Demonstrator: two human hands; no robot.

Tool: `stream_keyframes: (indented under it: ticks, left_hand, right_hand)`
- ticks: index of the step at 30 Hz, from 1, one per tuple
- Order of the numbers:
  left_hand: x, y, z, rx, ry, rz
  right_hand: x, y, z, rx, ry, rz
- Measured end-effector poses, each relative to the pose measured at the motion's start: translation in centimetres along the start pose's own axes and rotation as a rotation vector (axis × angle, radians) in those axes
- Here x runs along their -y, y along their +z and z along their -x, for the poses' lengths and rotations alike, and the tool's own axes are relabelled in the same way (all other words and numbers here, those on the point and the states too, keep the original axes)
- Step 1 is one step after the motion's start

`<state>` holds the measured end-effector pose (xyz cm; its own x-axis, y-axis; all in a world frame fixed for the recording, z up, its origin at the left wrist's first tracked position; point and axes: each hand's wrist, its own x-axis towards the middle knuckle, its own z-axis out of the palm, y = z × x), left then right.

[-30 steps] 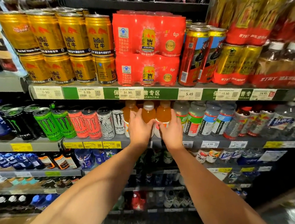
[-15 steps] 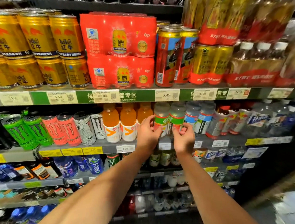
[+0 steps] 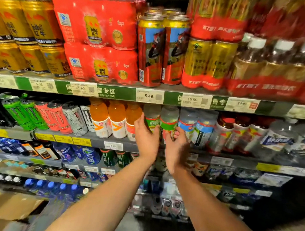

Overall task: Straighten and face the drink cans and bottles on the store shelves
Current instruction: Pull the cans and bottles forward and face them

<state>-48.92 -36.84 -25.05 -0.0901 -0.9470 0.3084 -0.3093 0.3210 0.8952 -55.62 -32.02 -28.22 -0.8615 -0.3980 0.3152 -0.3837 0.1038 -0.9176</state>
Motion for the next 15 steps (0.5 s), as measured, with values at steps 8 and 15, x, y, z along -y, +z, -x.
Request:
stream_keyframes:
  ticks: [8, 15]
  left_hand:
    - [0.2, 0.4, 0.5, -0.032, -0.022, 0.018]
    - [-0.7, 2.9, 3.7, -0.07, 0.019, 0.118]
  right_hand:
    - [-1.7, -1.9, -0.7, 0.14, 0.021, -0.065]
    - [-2.4, -5.0, -2.4, 0.043, 0.131, -0.093]
